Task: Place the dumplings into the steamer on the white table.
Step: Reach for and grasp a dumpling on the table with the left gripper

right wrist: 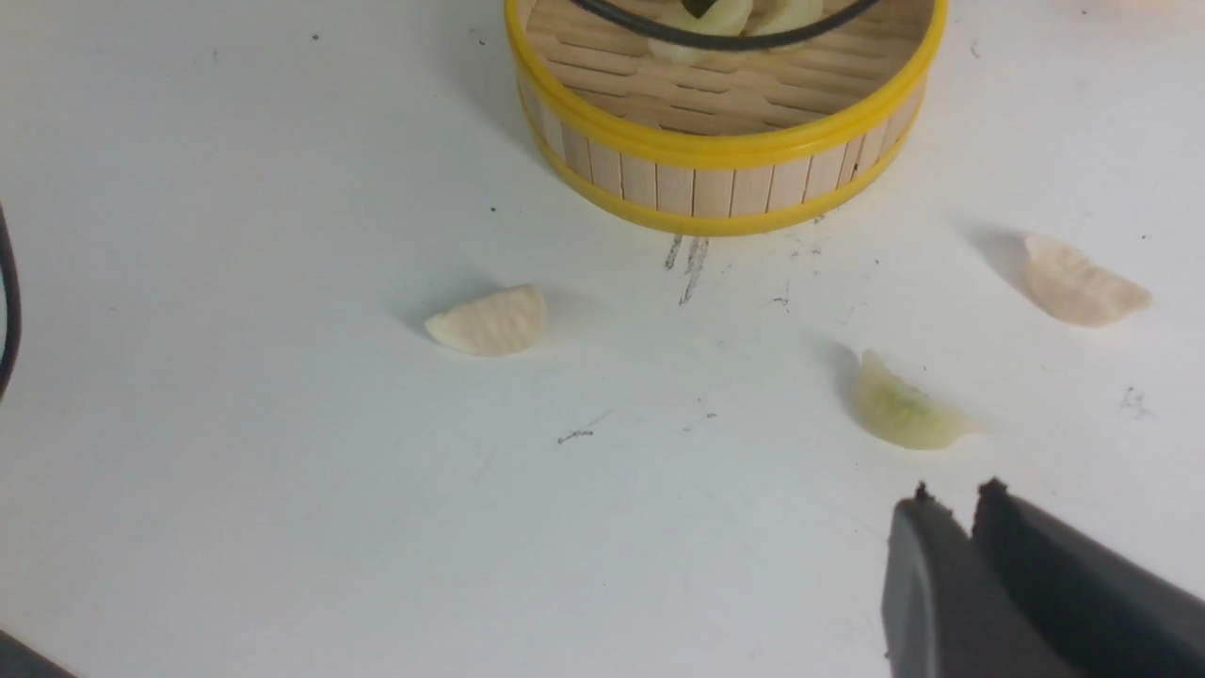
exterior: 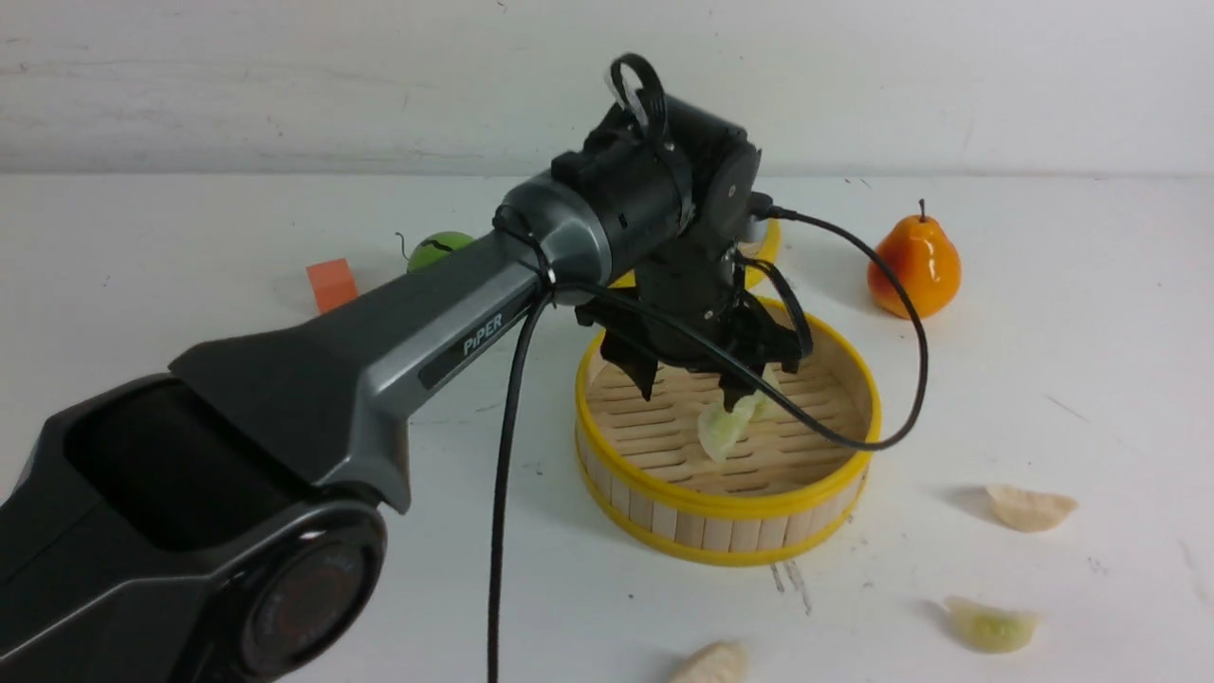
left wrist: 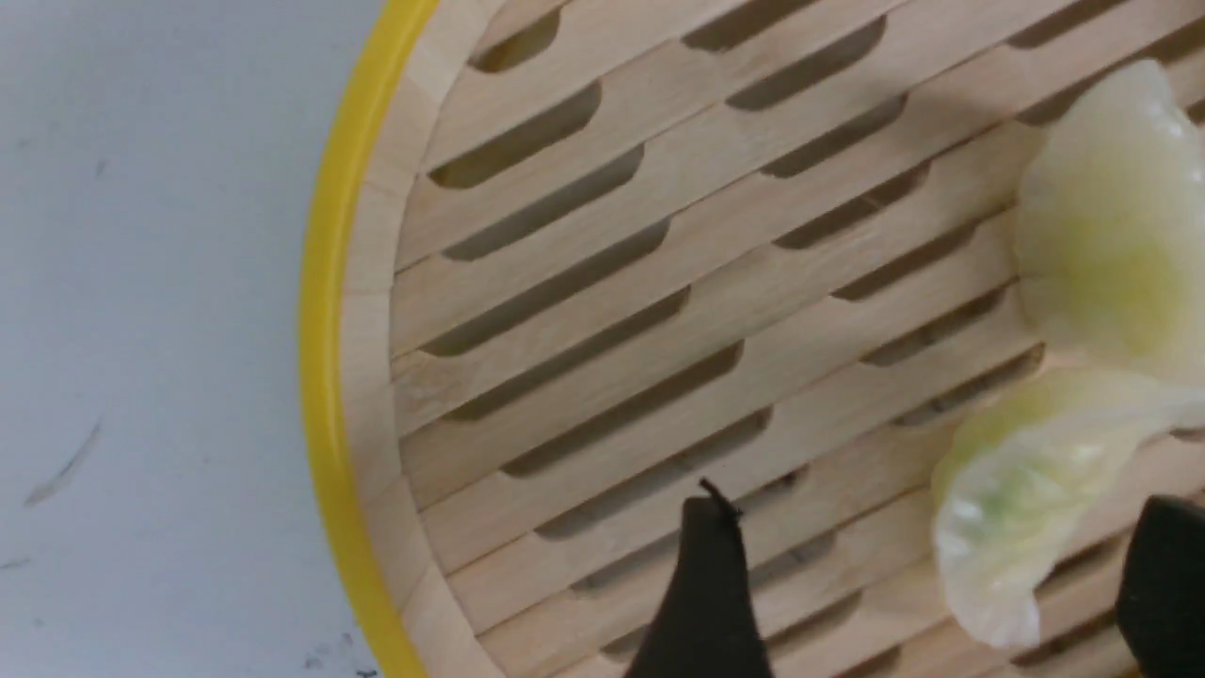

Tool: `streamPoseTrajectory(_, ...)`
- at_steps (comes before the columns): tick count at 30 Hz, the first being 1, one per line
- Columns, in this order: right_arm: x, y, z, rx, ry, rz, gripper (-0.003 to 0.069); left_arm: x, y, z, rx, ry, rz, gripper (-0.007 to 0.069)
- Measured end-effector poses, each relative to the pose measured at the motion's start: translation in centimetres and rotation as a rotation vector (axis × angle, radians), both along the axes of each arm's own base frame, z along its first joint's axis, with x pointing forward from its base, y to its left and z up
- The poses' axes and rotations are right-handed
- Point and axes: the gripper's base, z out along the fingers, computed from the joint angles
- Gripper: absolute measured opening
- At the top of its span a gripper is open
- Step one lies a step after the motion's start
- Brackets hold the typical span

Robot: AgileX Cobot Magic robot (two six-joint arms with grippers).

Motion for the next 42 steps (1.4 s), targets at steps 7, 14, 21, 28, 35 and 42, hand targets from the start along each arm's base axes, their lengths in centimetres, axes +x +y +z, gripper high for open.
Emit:
streamPoseTrajectory(7, 0.0, -0.1, 0.0, -0.01, -0.003, -0.004, 0.0067, -5.1, 0.5, 10.7, -0.185, -0.095, -0.155, 0.0571)
streamPoseTrajectory(14, 0.0, -0.1, 0.0, -0.015, -0.004, -0.006, 0.0074, -12.8, 2.1, 13.4, -0.109, -0.081, -0.28, 0.0571)
streamPoseTrajectory(21, 0.2, -0.4, -0.1, -0.056, -0.016, -0.022, 0.0077, -15.5, 2.8, 3.0, 0.098, 0.148, -0.318, 0.0571)
streamPoseTrajectory(28, 0.2, -0.5, -0.1, -0.067, -0.019, -0.026, 0.0085, -14.5, 1.2, -3.6, 0.073, 0.158, -0.322, 0.0571)
streamPoseTrajectory(35, 0.2, -0.6, -0.1, -0.072, -0.021, -0.028, 0.0085, -13.6, 0.2, -8.0, 0.112, 0.194, -0.345, 0.0538)
streamPoseTrajectory(42, 0.2, -0.6, -0.1, -0.073, -0.022, -0.028, 0.0094, -13.4, 0.0, -7.7, 0.15, 0.228, -0.349, 0.0269)
